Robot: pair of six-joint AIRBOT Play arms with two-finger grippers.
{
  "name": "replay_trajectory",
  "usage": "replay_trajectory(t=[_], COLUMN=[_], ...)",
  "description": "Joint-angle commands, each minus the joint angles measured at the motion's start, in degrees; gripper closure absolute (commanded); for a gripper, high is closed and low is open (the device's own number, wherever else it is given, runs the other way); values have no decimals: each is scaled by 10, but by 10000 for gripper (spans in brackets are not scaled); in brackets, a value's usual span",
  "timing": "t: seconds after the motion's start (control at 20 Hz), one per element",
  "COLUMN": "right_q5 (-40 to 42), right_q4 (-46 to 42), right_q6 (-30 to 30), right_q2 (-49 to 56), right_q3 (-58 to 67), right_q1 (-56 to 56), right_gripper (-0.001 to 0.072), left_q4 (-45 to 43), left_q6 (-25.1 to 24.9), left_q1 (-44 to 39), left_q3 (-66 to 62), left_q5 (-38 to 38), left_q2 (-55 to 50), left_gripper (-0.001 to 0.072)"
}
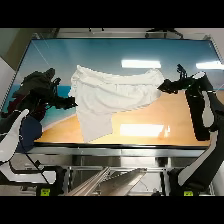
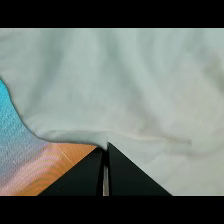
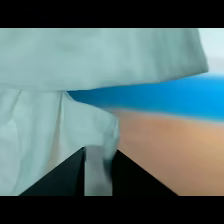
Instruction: Fold the shirts.
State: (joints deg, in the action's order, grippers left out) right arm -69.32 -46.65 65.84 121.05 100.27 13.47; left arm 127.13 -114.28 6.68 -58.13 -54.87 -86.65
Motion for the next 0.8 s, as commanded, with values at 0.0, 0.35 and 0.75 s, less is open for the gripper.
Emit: replay_trajectory(t=[0.0,0.35,0.75], right_q5=[-16,-87,-61], right_q4=[-4,131,313], right_q6=[-7,-64,-156], right_q2=[9,-63,-484], right_q3=[8,28,28], right_q1=[-8,-4,83], right_gripper=[599,692,692], left_q4=[-1,1,18], left_q6=[-2,-3,-27], left_q1=[1,2,12], left_q3=[0,-55,-313], left_q5=[5,-71,-96], left_q2=[0,8,293], left_gripper=[694,695,695])
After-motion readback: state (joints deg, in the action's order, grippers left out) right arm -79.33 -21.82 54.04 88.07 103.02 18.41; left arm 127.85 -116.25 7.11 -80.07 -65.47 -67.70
